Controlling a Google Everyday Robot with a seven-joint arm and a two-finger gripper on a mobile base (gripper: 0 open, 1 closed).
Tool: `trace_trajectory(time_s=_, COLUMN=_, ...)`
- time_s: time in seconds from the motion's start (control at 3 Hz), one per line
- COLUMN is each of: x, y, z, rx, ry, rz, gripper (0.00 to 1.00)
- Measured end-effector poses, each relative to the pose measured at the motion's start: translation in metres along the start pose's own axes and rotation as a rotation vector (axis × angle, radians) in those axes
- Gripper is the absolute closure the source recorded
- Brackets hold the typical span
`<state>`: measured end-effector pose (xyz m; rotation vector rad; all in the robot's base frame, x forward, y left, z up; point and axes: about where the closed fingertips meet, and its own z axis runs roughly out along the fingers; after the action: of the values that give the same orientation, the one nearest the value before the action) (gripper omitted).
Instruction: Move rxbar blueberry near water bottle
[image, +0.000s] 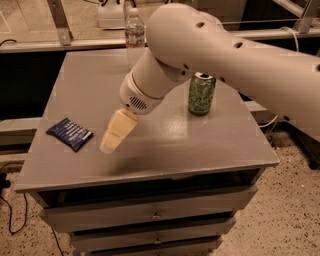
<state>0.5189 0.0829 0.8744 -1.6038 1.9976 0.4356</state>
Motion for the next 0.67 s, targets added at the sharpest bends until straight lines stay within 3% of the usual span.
trace_trajectory(time_s=0.67, x=-0.032, y=0.005, z=0.02, rx=-0.026, ry=-0.147, rz=0.011, gripper=0.0)
